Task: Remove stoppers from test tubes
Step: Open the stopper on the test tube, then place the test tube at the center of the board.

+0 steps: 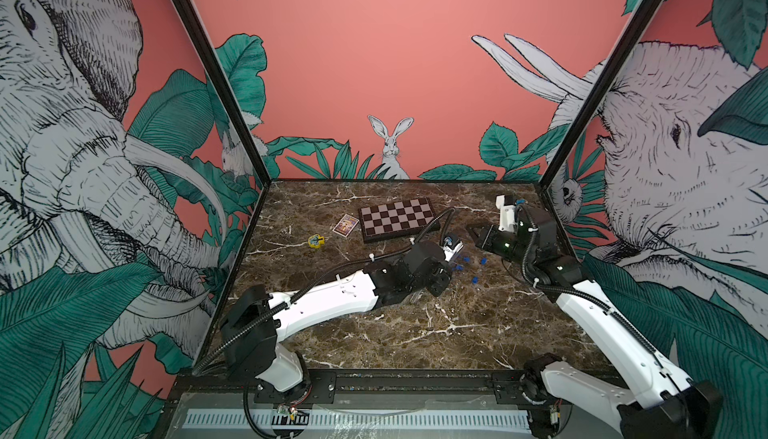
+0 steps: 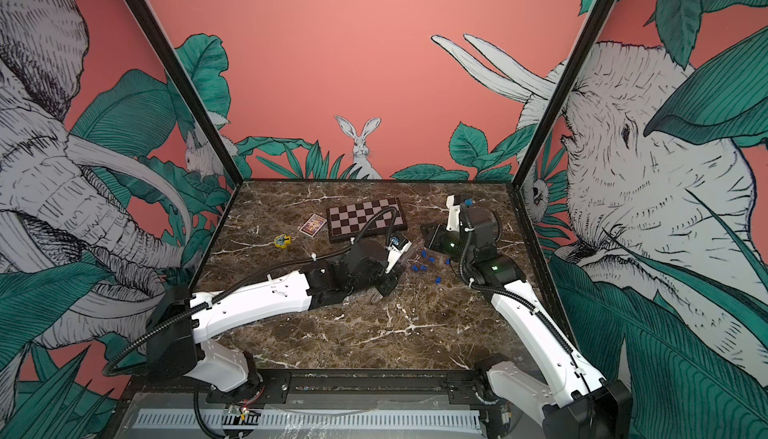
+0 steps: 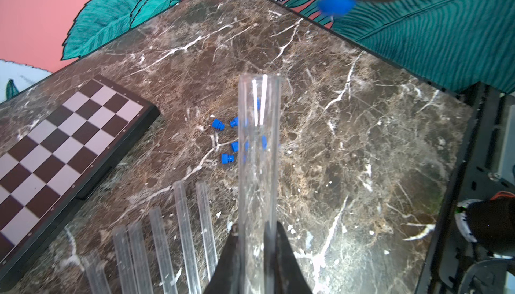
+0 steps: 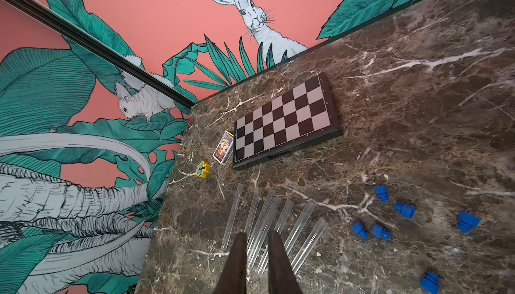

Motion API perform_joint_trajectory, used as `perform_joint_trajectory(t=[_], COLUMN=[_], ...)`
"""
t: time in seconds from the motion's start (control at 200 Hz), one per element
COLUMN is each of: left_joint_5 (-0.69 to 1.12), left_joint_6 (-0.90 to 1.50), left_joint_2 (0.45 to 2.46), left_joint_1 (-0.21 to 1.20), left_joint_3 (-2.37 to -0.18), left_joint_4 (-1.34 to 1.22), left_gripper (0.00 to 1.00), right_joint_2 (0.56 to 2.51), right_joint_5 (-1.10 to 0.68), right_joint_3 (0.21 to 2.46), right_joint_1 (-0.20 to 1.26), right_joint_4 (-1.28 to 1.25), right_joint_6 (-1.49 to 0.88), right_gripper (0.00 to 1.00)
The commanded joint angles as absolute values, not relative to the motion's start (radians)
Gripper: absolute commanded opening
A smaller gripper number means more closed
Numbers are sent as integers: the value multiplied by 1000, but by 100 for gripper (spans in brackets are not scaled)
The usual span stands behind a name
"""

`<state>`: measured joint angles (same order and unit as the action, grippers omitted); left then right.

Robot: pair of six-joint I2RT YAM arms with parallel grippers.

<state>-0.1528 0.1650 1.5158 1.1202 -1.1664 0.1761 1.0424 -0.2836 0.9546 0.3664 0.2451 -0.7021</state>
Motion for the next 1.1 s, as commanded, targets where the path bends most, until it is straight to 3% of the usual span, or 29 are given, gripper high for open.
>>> perform_joint_trajectory(t=[0.0, 0.35, 0.61, 1.095], left_joint_5=[-177, -148, -100, -152], left_joint_6=[177, 269, 316, 343], left_joint_2=[1471, 1611, 1848, 2009], left_joint_1=[1119, 1083, 1068, 1078], left_joint_3=[-1178, -1172, -1339, -1417], left_joint_4=[189, 194, 347, 446], left_gripper=[0, 0, 0, 0], right_joint_2=[1025, 999, 920, 908], right_joint_5=[-250, -73, 21, 14], right_joint_3=[980, 906, 847, 808], right_joint_1=[369, 356, 345, 318], right_joint_4=[212, 261, 295, 294], right_joint_6=[-688, -624, -612, -611], right_gripper=[0, 0, 0, 0])
